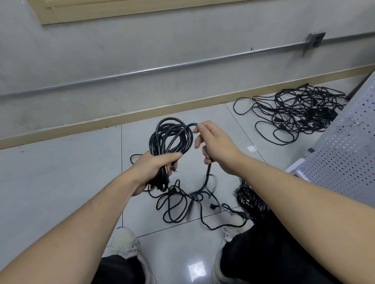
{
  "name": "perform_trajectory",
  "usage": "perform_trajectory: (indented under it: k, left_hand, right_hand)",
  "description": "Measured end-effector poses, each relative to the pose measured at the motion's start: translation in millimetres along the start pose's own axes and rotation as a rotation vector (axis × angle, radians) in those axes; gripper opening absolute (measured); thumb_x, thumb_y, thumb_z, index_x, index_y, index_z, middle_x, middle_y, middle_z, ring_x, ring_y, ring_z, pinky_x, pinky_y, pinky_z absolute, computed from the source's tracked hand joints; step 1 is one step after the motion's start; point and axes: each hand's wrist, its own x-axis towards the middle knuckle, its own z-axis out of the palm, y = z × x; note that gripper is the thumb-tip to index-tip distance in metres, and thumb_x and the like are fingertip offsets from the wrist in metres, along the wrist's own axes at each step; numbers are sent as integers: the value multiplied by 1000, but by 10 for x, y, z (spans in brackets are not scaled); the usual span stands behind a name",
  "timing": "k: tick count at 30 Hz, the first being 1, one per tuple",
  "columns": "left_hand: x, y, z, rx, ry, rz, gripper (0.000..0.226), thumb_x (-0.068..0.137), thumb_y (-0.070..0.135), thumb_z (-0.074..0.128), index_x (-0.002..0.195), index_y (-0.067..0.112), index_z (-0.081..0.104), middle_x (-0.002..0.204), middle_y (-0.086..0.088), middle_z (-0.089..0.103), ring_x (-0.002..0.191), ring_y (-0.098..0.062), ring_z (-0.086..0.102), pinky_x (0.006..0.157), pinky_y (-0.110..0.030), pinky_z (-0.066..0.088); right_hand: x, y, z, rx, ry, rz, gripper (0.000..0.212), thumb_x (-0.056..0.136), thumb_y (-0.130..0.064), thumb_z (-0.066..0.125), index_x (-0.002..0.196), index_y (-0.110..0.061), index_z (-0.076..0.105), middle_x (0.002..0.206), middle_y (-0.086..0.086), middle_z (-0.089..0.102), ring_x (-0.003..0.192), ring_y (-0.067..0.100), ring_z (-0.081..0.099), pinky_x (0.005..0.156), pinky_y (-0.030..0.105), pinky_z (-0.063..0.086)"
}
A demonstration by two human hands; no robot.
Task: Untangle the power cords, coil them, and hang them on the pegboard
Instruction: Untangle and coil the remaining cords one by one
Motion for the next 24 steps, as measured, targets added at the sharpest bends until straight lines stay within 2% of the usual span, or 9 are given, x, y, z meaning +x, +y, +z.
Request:
perform_trajectory:
  k: [3,6,7,10,13,15,19,21,24]
  left_hand:
    - [40,-19,83,101,30,20,31,71,45,77,66,17,69,66,-2,62,62,-16,55,77,-50,54]
    - [17,-22,135,180,57,36,30,72,40,63,51,19,61,66,-7,58,65,-22,51,86,-59,56]
    - [-7,-16,148,174,40,33,32,71,40,60,48,18,57,72,-9,60,65,-23,50,82,-57,56]
    - [-30,-23,185,117,-35,53,33,75,33,54,48,14,53,80,-7,66,63,-22,49,74,-46,47]
    - [-16,-20,205,114,11,130,34,78,28,51,49,10,53,79,-8,67,65,-25,52,71,-43,46]
    - [-10,-19,181,88,29,185,34,78,27,50,51,8,52,78,-9,66,66,-26,53,68,-38,46]
    - [-34,-12,147,-3,-79,220,33,81,23,48,51,8,48,83,-15,65,68,-26,55,59,-28,45]
    - [-58,-5,192,15,-124,234,33,81,22,46,51,8,47,84,-16,64,71,-21,56,57,-22,45]
    - [-85,24,251,-24,-185,233,29,81,20,44,54,8,45,83,-16,62,65,-13,57,56,-17,44]
  right_hand:
    - [-30,-35,66,-9,70,-41,22,108,-32,37,96,-20,51,84,2,53,49,14,41,44,25,40]
    - [-22,-72,85,-148,126,-179,25,108,-33,40,91,-18,50,88,0,54,70,15,50,67,32,46]
    - [-5,-66,84,-180,145,-177,26,107,-34,40,89,-20,51,94,-1,55,76,13,50,75,33,43]
    - [36,-48,107,-170,181,-85,25,107,-39,37,90,-27,52,107,1,54,81,10,49,81,32,39]
    - [16,-46,143,-166,118,-14,24,108,-45,31,117,-25,41,91,2,59,78,18,58,80,40,52]
    - [1,-26,162,-133,36,55,35,106,-53,30,130,-28,32,86,8,69,76,21,68,82,41,60]
    - [-2,-44,204,-35,-38,144,54,101,-67,23,127,-28,52,104,7,74,93,23,72,88,43,57]
    - [-7,-71,215,90,-53,175,58,101,-69,28,125,-25,57,106,7,71,79,26,70,85,43,56]
    - [-20,-109,166,249,-74,224,70,94,-73,45,136,-18,54,116,11,69,57,30,64,73,42,54]
